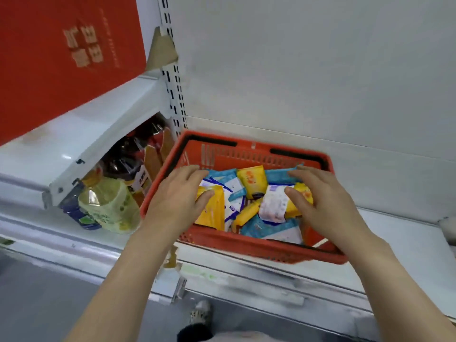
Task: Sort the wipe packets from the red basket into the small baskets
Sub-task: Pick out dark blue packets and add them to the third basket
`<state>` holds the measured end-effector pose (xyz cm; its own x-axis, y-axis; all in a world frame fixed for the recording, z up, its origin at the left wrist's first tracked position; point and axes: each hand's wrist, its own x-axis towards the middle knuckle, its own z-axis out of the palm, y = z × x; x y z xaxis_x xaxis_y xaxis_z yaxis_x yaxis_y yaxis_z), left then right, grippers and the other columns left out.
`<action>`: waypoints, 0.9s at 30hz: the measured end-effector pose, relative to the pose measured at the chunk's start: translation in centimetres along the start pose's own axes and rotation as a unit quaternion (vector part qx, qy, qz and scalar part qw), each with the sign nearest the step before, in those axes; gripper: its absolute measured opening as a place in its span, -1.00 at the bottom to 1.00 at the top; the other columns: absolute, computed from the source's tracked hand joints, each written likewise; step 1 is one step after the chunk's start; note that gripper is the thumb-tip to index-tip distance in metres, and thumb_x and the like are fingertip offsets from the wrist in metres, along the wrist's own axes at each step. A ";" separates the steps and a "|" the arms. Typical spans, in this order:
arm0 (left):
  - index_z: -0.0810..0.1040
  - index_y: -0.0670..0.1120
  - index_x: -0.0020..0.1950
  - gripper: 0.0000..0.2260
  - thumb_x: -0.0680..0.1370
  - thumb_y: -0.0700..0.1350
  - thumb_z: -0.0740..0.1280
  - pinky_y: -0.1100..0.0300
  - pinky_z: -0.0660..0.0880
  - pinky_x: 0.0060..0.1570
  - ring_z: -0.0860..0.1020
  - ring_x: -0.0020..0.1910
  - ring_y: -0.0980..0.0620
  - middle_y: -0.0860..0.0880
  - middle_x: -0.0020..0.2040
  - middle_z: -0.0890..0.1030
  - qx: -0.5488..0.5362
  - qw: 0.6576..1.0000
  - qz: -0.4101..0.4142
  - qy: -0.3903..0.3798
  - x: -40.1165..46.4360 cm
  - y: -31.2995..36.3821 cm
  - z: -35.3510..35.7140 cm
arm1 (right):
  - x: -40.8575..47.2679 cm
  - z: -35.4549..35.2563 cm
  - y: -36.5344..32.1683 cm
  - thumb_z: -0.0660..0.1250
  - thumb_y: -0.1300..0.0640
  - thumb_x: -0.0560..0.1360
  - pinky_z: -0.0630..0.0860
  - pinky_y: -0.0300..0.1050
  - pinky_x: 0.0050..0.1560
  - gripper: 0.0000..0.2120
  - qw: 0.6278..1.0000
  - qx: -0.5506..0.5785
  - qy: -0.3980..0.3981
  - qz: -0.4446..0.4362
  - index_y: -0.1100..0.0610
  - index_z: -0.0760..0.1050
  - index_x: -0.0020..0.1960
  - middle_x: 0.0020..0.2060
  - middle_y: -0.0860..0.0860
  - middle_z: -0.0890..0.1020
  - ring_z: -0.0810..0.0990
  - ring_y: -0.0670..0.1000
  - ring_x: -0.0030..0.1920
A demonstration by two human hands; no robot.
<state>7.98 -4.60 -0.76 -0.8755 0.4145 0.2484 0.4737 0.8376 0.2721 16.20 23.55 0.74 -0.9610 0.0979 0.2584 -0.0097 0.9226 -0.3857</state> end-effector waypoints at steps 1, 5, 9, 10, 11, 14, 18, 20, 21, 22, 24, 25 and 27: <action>0.52 -0.10 0.34 -0.59 0.56 0.08 0.34 0.00 0.39 0.30 0.46 0.31 -0.11 -0.08 0.29 0.53 -0.004 1.000 0.014 -0.012 1.3 -0.7 0.5 | 0.6 0.4 -0.1 0.17 -0.21 0.52 0.33 -0.16 0.25 -0.50 1.000 -0.007 -0.004 0.021 0.04 0.52 0.32 0.32 0.02 0.54 0.45 0.07 0.33; 0.48 -0.09 0.38 -0.54 0.55 0.10 0.33 0.04 0.31 0.36 0.40 0.35 -0.09 -0.08 0.33 0.49 -0.018 0.995 0.046 -0.083 6.2 -3.3 2.8 | 2.9 2.9 -0.3 0.33 -0.05 0.56 0.37 -0.07 0.28 -0.61 0.996 -0.030 -0.031 0.082 0.08 0.51 0.33 0.28 0.05 0.56 0.48 0.10 0.30; 0.40 -0.06 0.44 -0.47 0.55 0.17 0.30 0.09 0.24 0.38 0.34 0.39 -0.06 -0.05 0.38 0.43 -0.037 0.984 0.050 -0.164 9.2 -4.9 4.5 | 4.8 6.3 -0.3 0.35 -0.09 0.54 0.44 0.02 0.21 -0.59 0.984 -0.053 -0.119 0.118 0.08 0.50 0.32 0.23 0.05 0.57 0.48 0.13 0.26; 0.37 -0.05 0.46 -0.45 0.55 0.19 0.29 0.09 0.25 0.38 0.33 0.39 -0.05 -0.03 0.39 0.41 -0.036 0.981 0.055 -0.182 9.8 -5.2 4.9 | 5.4 7.1 -0.1 0.35 -0.11 0.53 0.45 0.02 0.20 -0.57 0.979 -0.068 -0.141 0.132 0.07 0.48 0.33 0.24 0.05 0.56 0.47 0.12 0.28; 0.36 -0.03 0.47 -0.44 0.54 0.21 0.28 0.07 0.27 0.38 0.32 0.40 -0.05 -0.02 0.40 0.41 -0.037 0.978 0.060 -0.196 10.4 -5.5 5.2 | 6.1 7.8 0.1 0.36 -0.12 0.52 0.44 0.01 0.20 -0.54 0.971 -0.085 -0.165 0.150 0.06 0.46 0.35 0.26 0.05 0.54 0.45 0.12 0.29; 0.33 -0.01 0.48 -0.41 0.53 0.24 0.28 0.02 0.31 0.37 0.31 0.41 -0.03 0.00 0.42 0.39 -0.058 0.968 0.067 -0.233 11.6 -5.5 5.9 | 7.9 9.4 1.2 0.40 -0.16 0.48 0.41 -0.01 0.25 -0.42 0.943 -0.140 -0.229 0.198 0.06 0.39 0.41 0.31 0.08 0.49 0.41 0.13 0.32; 0.29 -0.02 0.50 -0.38 0.53 0.25 0.27 0.03 0.29 0.37 0.31 0.42 -0.05 -0.02 0.44 0.37 -0.065 0.961 0.059 -0.262 12.4 -5.6 6.3 | 9.0 11.4 2.0 0.46 -0.19 0.40 0.40 0.00 0.26 -0.30 0.899 -0.275 -0.280 0.194 0.08 0.32 0.41 0.34 0.10 0.44 0.36 0.15 0.35; 0.28 -0.02 0.51 -0.37 0.53 0.26 0.27 0.04 0.28 0.37 0.30 0.43 -0.05 -0.03 0.45 0.37 -0.075 0.957 0.047 -0.277 12.5 -5.7 6.2 | 9.2 11.9 1.9 0.47 -0.19 0.37 0.41 0.01 0.22 -0.36 0.888 -0.318 -0.270 0.196 0.08 0.39 0.32 0.27 0.11 0.48 0.39 0.15 0.30; 0.28 -0.02 0.51 -0.37 0.53 0.26 0.27 0.04 0.28 0.38 0.31 0.43 -0.05 -0.03 0.45 0.37 -0.082 0.955 0.040 -0.282 12.6 -5.7 6.2 | 9.4 11.9 1.9 0.47 -0.15 0.37 0.43 0.00 0.18 -0.45 0.894 -0.316 -0.250 0.197 0.08 0.45 0.25 0.21 0.10 0.52 0.43 0.15 0.26; 0.29 -0.01 0.50 -0.37 0.53 0.26 0.27 0.03 0.31 0.37 0.33 0.43 -0.05 -0.03 0.45 0.38 -0.094 0.955 0.034 -0.279 12.7 -5.5 6.2 | 9.7 11.8 1.8 0.47 -0.07 0.37 0.46 0.00 0.11 -0.57 0.907 -0.296 -0.223 0.199 0.08 0.50 0.16 0.13 0.09 0.57 0.48 0.15 0.20; 0.33 0.02 0.48 -0.40 0.52 0.27 0.28 -0.01 0.42 0.29 0.43 0.35 -0.05 -0.02 0.40 0.45 -0.144 0.951 0.007 -0.273 12.7 -5.1 6.1 | 10.1 11.2 1.4 0.44 0.09 0.35 0.51 -0.05 -0.07 -0.75 0.945 -0.212 -0.148 0.203 0.08 0.54 0.01 -0.03 0.09 0.62 0.56 0.16 0.06; 0.34 0.05 0.46 -0.42 0.52 0.27 0.28 -0.04 0.49 0.21 0.51 0.27 -0.05 -0.01 0.33 0.51 -0.183 0.945 -0.014 -0.272 12.7 -4.8 6.0 | 10.1 10.9 1.0 0.44 0.12 0.33 0.50 -0.06 -0.16 -0.77 0.959 -0.156 -0.111 0.210 0.08 0.54 -0.03 -0.09 0.08 0.62 0.58 0.15 0.00; 0.36 0.13 0.45 -0.49 0.53 0.25 0.27 -0.07 0.59 0.06 0.64 0.03 0.00 0.00 0.17 0.62 -0.281 0.917 -0.057 -0.276 12.6 -3.7 5.7 | 10.0 10.2 -0.4 0.49 0.11 0.34 0.49 -0.05 -0.22 -0.79 0.970 -0.020 -0.058 0.233 0.07 0.55 -0.06 -0.16 0.05 0.64 0.59 0.11 -0.12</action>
<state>-5.33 -0.43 -3.91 -0.7640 0.5823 -0.2779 0.2144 0.6354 0.7419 3.75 20.40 -5.55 -0.8831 0.4676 -0.0394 0.4424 0.8016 -0.4021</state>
